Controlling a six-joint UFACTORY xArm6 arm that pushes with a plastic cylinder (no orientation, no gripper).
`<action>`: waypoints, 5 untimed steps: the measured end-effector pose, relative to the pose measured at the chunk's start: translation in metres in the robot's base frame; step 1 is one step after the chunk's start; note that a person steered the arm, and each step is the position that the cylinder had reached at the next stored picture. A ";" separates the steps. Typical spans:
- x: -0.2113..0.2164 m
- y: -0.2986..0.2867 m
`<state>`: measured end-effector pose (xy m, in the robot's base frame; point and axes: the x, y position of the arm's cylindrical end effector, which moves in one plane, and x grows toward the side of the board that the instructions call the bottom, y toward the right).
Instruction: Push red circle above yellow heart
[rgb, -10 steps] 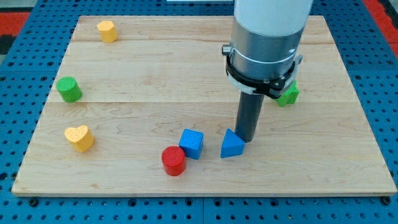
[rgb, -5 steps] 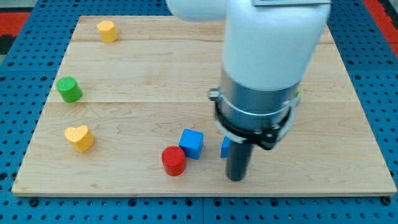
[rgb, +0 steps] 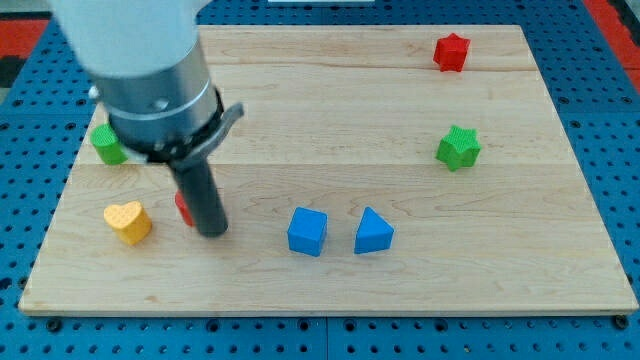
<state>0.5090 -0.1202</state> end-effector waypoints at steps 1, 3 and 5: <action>-0.057 -0.038; -0.042 -0.089; -0.008 -0.112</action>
